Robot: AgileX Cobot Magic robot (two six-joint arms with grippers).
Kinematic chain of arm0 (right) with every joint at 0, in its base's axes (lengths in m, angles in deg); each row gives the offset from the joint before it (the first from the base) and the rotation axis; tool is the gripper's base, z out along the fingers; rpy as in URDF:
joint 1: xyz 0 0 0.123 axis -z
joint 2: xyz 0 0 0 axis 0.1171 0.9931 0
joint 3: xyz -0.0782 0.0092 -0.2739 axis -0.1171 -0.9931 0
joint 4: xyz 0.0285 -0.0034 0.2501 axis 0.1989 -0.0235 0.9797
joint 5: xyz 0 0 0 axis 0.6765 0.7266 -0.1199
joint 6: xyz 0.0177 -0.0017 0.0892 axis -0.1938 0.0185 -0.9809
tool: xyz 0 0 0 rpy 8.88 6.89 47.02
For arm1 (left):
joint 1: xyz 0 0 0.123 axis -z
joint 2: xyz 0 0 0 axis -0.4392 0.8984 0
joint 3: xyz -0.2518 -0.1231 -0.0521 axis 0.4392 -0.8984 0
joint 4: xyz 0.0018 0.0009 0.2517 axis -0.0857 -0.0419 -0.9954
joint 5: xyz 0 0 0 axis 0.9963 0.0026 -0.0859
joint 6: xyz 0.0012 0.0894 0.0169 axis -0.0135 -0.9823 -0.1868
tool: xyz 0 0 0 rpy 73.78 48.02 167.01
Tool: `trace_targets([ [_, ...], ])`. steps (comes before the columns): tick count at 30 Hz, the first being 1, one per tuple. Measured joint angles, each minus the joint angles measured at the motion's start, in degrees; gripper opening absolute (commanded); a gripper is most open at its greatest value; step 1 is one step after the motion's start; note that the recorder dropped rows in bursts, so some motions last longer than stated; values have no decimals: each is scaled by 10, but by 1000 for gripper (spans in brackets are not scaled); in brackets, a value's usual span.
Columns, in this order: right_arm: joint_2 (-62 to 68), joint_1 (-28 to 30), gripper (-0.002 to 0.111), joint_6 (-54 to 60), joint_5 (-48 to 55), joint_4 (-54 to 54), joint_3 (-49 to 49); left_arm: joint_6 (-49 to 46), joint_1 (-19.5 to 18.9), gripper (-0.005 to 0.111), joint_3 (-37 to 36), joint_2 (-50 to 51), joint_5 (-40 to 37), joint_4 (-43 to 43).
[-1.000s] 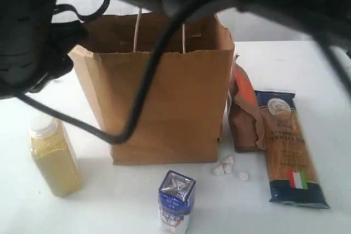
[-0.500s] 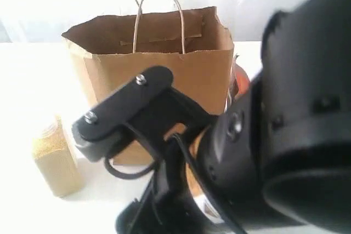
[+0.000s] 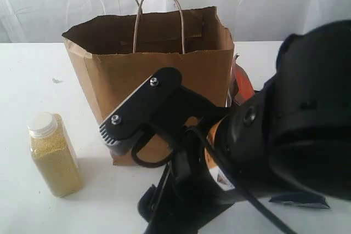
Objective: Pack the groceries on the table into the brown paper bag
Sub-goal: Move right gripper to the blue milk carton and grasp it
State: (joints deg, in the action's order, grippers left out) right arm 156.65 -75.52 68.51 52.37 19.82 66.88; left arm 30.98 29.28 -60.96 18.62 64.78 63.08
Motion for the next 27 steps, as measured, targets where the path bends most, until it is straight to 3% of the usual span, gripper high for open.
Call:
trace_targets([
  [7, 0, 55, 75, 102, -10, 28, 0, 0, 0, 0, 0, 0, 0, 0],
  [17, 42, 105, 75, 290, -18, 152, 0, 0, 0, 0, 0, 0, 0, 0],
  [27, 82, 144, 75, 343, -30, 170, 0, 0, 0, 0, 0, 0, 0, 0],
])
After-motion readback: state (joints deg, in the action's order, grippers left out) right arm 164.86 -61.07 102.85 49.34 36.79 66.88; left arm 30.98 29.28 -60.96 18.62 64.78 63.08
